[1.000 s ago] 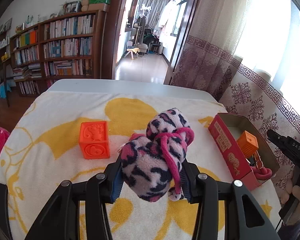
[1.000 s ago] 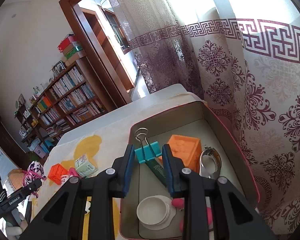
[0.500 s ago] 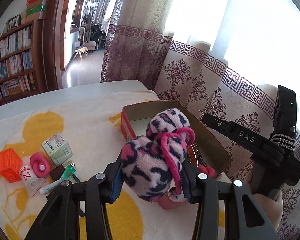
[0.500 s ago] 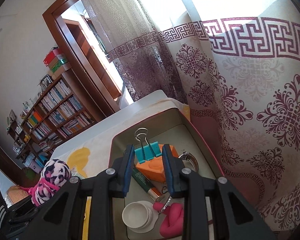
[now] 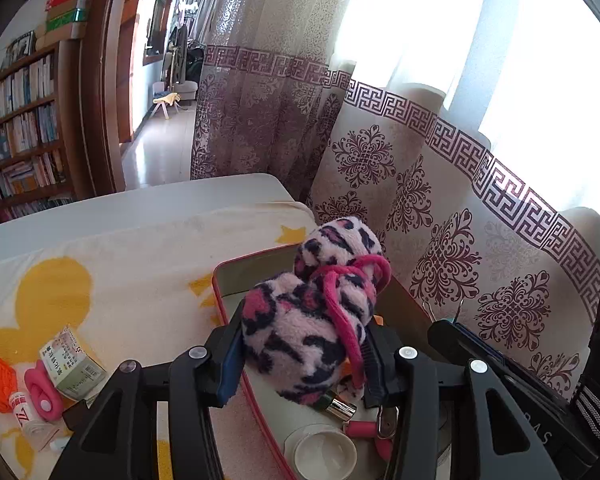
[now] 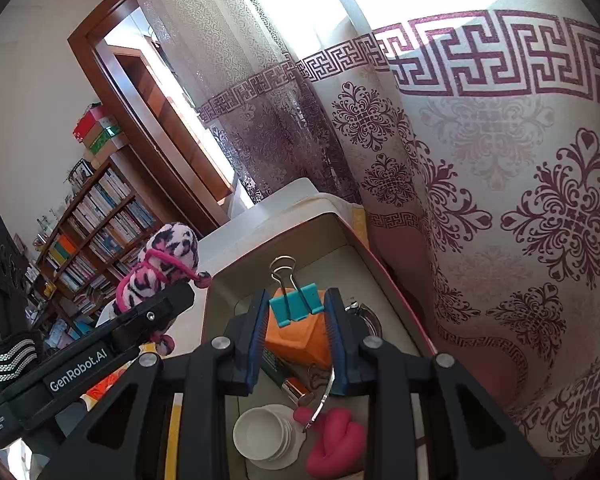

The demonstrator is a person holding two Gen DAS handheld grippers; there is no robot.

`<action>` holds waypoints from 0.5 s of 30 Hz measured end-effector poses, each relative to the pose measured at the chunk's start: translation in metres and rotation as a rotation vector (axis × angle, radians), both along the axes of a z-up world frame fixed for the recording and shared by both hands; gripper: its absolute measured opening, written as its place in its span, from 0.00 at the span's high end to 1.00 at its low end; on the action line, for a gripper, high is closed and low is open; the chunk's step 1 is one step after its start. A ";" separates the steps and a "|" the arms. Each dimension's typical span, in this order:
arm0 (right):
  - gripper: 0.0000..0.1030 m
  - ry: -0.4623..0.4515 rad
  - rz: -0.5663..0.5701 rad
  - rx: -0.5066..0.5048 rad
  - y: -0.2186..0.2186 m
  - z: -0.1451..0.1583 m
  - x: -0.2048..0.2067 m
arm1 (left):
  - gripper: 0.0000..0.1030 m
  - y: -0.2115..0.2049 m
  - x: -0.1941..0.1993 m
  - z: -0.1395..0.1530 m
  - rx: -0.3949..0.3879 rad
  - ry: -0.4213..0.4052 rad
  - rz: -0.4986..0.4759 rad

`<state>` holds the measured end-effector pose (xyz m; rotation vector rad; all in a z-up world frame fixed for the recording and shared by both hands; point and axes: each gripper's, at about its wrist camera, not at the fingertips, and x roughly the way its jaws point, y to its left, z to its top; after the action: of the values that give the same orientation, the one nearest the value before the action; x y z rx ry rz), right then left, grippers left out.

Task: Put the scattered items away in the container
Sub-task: 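Carry binder clip and plush toy over the red tin and open both tools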

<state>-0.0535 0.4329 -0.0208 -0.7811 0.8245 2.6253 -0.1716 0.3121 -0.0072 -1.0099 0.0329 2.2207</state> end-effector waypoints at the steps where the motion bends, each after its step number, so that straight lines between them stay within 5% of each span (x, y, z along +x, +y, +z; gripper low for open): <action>1: 0.69 -0.007 -0.002 -0.012 0.002 -0.002 -0.001 | 0.26 0.001 -0.003 -0.002 0.006 -0.011 0.003; 3: 0.52 -0.019 -0.003 -0.059 0.008 -0.008 -0.003 | 0.15 -0.003 -0.007 -0.006 0.026 -0.016 0.024; 5: 0.38 -0.017 -0.021 -0.103 0.014 -0.013 -0.001 | 0.15 -0.010 -0.008 -0.010 0.028 -0.019 0.040; 15: 0.34 0.013 -0.058 -0.073 0.009 -0.006 0.005 | 0.15 -0.066 0.004 -0.017 0.009 -0.042 0.115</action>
<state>-0.0489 0.4423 -0.0271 -0.7481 0.9370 2.5652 -0.1679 0.2464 -0.0245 -1.0769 -0.0552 2.2999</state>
